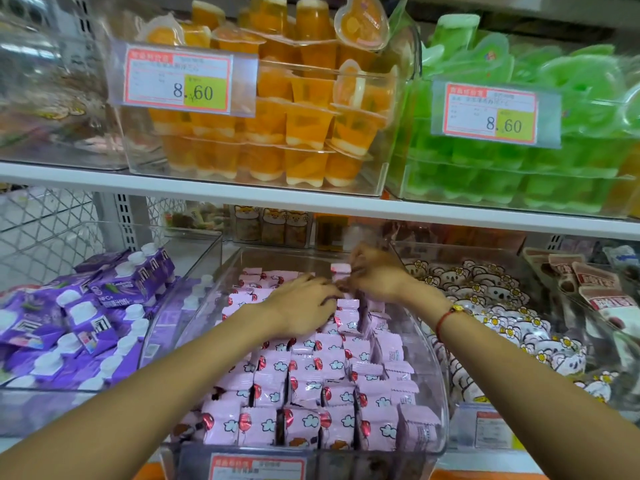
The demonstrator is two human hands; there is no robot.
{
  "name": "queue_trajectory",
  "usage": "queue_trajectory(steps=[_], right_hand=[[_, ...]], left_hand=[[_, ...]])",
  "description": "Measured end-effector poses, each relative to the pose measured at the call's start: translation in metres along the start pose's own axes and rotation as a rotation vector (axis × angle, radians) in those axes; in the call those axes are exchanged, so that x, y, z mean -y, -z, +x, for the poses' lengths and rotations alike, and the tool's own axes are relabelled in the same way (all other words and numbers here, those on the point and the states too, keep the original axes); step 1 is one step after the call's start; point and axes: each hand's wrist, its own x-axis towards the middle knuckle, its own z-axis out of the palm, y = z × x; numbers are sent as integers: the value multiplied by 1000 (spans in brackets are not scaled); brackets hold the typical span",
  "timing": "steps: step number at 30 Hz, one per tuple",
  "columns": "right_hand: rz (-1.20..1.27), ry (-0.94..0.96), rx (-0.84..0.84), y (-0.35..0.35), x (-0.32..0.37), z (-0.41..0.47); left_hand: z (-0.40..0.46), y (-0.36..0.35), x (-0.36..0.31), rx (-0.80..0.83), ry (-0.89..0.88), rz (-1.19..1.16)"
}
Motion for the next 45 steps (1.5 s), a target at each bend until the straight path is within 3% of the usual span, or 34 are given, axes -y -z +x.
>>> queue_trajectory(steps=[3,6,9,14,17,20,26,29,35,39,45], right_hand=[[-70,0,121,0,-1,6],[-380,66,249,4,-7,5],[-571,93,305,4,-7,-4],[-546,181,98,18,4,-44],[-408,227,-78,23,-2,-88],[-314,230,-142,21,-3,-121],[-334,267,-160,17,2,-163],[-435,269,-154,24,10,-178],[-651,262,-107,24,25,-194],[-586,297,-82,20,17,-214],[-540,293,-93,16,11,-227]], left_hand=[[-5,4,5,-164,26,-37],[-5,6,12,-307,112,-47],[2,7,12,-227,113,-39],[23,-1,1,55,33,36],[31,-4,0,110,71,106],[32,-1,-3,128,107,69],[-22,13,-37,-158,113,-33],[-66,19,-63,-251,23,-127],[-123,4,-87,-95,-146,-88],[-121,3,-82,-127,-90,-132],[-114,6,-78,-12,-47,-164]])
